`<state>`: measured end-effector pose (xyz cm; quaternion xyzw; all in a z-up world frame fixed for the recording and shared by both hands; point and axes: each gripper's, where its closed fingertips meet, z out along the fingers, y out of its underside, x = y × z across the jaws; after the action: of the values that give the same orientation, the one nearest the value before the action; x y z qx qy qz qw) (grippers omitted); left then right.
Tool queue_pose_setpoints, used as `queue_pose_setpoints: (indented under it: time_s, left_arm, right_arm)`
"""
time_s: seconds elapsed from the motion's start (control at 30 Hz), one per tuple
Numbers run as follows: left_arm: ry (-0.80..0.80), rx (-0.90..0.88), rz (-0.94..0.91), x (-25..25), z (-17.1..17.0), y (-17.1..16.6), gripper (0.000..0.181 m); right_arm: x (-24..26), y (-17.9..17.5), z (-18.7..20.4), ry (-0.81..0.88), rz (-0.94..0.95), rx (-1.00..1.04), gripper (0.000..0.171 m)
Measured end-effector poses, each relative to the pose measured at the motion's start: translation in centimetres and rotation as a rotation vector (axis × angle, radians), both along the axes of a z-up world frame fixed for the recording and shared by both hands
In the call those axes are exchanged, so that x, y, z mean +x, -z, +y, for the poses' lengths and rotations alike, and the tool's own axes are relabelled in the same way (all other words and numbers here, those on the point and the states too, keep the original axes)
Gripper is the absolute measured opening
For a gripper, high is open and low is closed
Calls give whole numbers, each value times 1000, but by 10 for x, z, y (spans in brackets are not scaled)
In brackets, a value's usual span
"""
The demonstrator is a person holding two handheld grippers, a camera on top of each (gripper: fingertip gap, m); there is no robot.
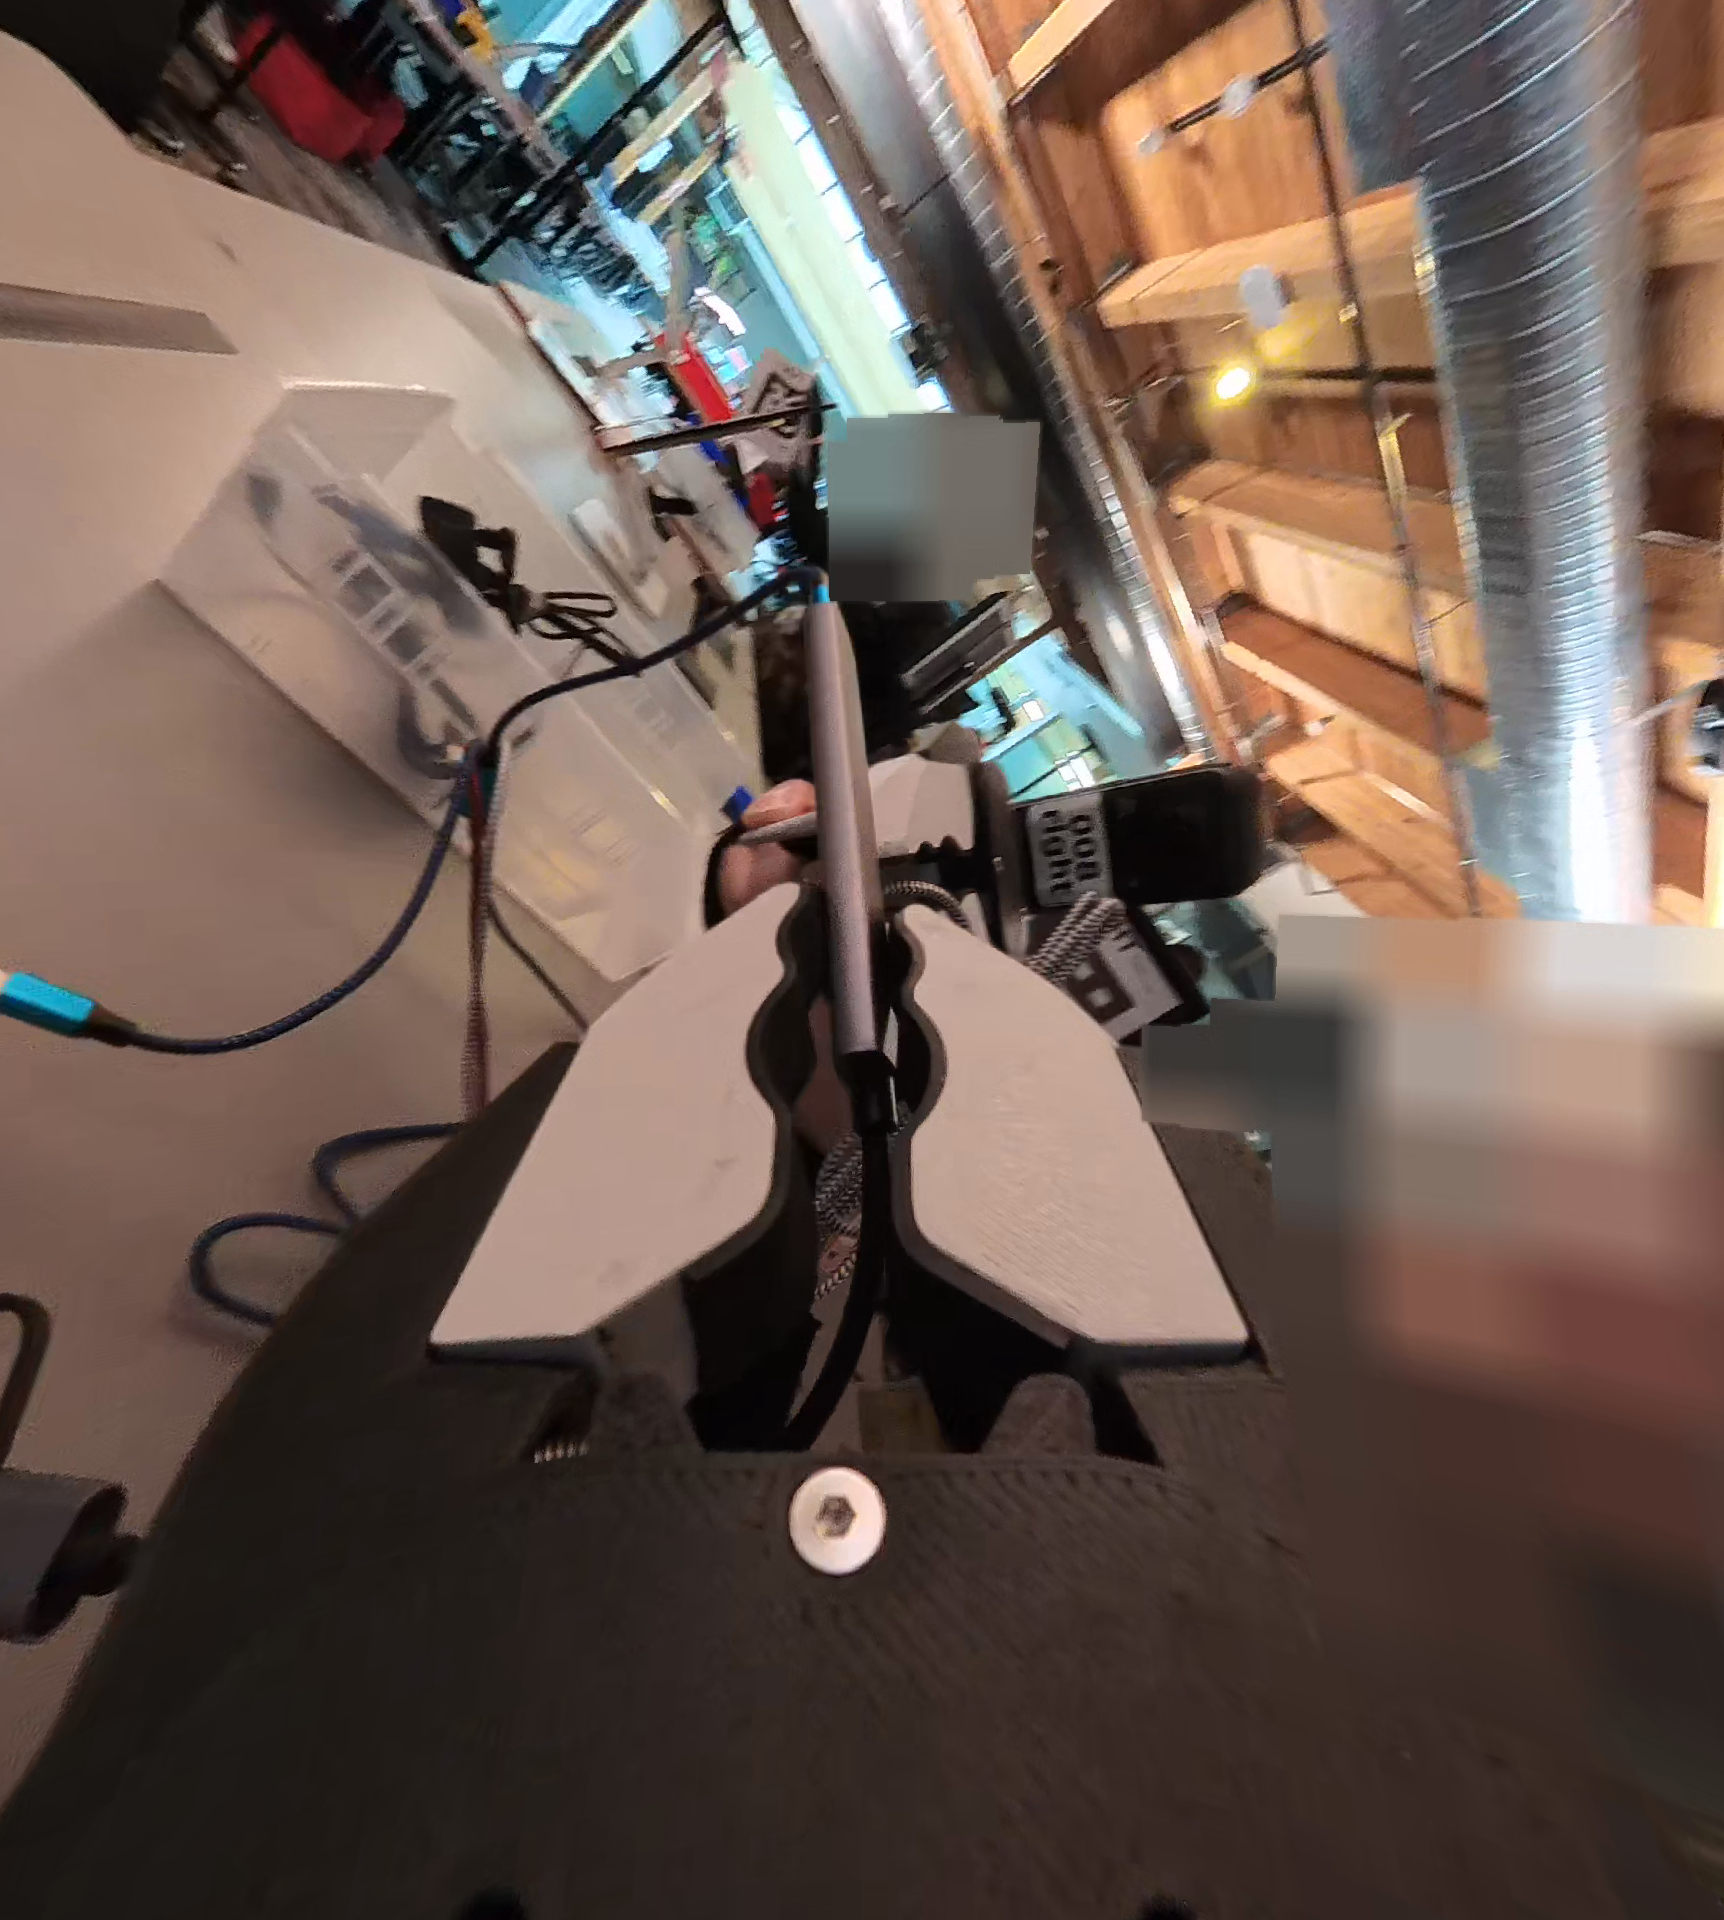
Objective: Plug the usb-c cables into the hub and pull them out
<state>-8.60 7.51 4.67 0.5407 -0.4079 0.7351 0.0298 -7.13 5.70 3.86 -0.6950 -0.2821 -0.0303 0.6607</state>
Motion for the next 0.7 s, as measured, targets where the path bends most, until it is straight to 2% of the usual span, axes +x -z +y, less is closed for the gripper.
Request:
queue_pose_setpoints:
  time_s: [0.03, 0.13, 0.3, 0.57, 0.7]
  left_arm:
    - [11, -35, -16, -1, -1, -4, 9]
    - [25, -130, -78, 0, -5, -17, 10]
    - [48, -265, -165, 5, -17, -31, 9]
    - [74, -315, -239, 3, -35, -51, 9]
    - [60, -299, -251, 3, -38, -55, 10]
  right_arm:
    - [0, -6, -1, 7, 14, 35, 12]
    - [-2, -29, -9, 43, 10, 205, 12]
    - [-6, -53, -26, 120, -116, 421, 12]
    - [-2, -59, -29, 201, -157, 494, 12]
    - [-2, -64, -33, 190, -132, 525, 12]
